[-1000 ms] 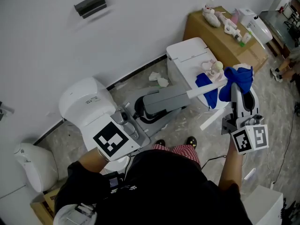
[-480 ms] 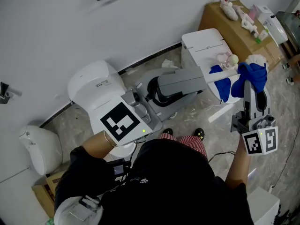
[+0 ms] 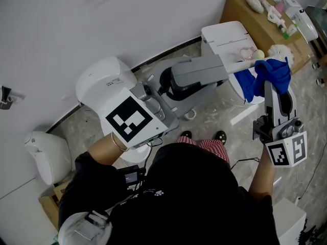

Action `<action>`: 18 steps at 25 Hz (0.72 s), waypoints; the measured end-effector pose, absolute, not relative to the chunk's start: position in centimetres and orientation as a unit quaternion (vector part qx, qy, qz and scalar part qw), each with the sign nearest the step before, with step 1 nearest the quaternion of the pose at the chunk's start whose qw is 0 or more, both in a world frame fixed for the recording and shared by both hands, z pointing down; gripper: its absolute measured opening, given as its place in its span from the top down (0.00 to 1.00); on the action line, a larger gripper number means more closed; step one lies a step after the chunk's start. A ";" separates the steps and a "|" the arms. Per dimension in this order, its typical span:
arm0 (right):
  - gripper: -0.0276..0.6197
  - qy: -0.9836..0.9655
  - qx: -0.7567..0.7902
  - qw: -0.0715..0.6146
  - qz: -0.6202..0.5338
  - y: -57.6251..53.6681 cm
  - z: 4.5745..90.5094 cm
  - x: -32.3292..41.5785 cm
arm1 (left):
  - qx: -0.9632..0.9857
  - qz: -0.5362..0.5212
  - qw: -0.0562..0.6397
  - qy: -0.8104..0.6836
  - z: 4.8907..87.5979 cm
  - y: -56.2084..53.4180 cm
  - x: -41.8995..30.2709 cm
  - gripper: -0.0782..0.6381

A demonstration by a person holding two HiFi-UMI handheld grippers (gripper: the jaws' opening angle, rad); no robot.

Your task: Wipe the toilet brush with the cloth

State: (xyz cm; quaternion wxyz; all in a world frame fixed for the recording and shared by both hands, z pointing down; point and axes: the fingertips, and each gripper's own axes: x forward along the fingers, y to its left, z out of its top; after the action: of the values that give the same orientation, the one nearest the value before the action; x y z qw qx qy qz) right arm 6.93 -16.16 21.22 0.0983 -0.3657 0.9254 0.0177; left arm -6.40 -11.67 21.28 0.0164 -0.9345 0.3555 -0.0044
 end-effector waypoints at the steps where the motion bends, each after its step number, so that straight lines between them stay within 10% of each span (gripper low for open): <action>1: 0.85 0.927 -0.362 0.099 0.014 -16.0 21.3 6.7 | -0.934 -0.006 0.016 0.356 21.3 -11.7 -6.4 0.66; 18: 0.85 0.947 -0.304 0.103 -0.010 -13.7 22.2 4.4 | -0.925 -0.019 0.023 0.378 21.9 -11.7 -7.3 0.66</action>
State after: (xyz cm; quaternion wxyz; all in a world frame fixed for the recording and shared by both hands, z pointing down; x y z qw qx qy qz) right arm 4.42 -13.66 22.24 0.1030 -0.3038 0.9471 -0.0101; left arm -7.27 -11.68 21.86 0.0227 -0.9253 0.3781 -0.0190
